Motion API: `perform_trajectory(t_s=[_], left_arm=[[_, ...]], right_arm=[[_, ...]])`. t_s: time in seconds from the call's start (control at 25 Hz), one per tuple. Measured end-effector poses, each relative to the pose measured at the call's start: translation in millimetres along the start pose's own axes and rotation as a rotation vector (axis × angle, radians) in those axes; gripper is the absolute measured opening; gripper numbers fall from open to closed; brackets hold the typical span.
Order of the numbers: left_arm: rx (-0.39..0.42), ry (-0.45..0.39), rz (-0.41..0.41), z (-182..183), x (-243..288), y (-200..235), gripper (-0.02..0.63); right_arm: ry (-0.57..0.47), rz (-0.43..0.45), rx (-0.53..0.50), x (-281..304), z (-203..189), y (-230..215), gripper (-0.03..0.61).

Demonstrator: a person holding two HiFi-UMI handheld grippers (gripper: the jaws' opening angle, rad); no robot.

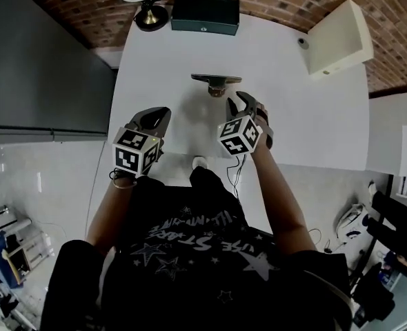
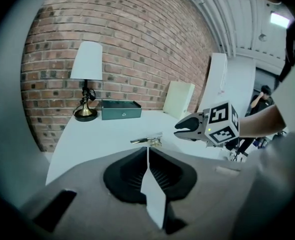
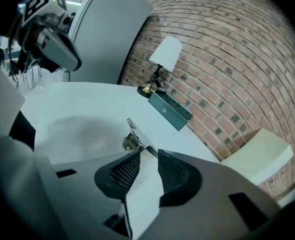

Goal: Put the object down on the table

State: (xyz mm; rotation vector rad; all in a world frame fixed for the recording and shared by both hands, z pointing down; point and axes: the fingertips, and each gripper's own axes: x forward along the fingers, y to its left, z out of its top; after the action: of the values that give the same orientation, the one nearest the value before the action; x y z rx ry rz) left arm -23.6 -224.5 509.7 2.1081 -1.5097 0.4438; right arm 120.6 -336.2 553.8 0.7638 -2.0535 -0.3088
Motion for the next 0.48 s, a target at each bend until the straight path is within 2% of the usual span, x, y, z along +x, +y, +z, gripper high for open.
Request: perform_trajectory(t_s=[0.12,0.28,0.48], left_arm=[[0.036,0.009,-0.071,-2,-2,2,0.028],[0.058,0.016,-0.126,-8,-21,18,0.028],[0.089,0.007,-0.193,-18,-43,38,0.028]], right_arm=[[0.037,-0.064,0.082,-12,3,-4,0.075],[0.045,-0.119,0.227,-27,18,5,0.024],[0.037,-0.208,0.342,-47,36,19,0.005]])
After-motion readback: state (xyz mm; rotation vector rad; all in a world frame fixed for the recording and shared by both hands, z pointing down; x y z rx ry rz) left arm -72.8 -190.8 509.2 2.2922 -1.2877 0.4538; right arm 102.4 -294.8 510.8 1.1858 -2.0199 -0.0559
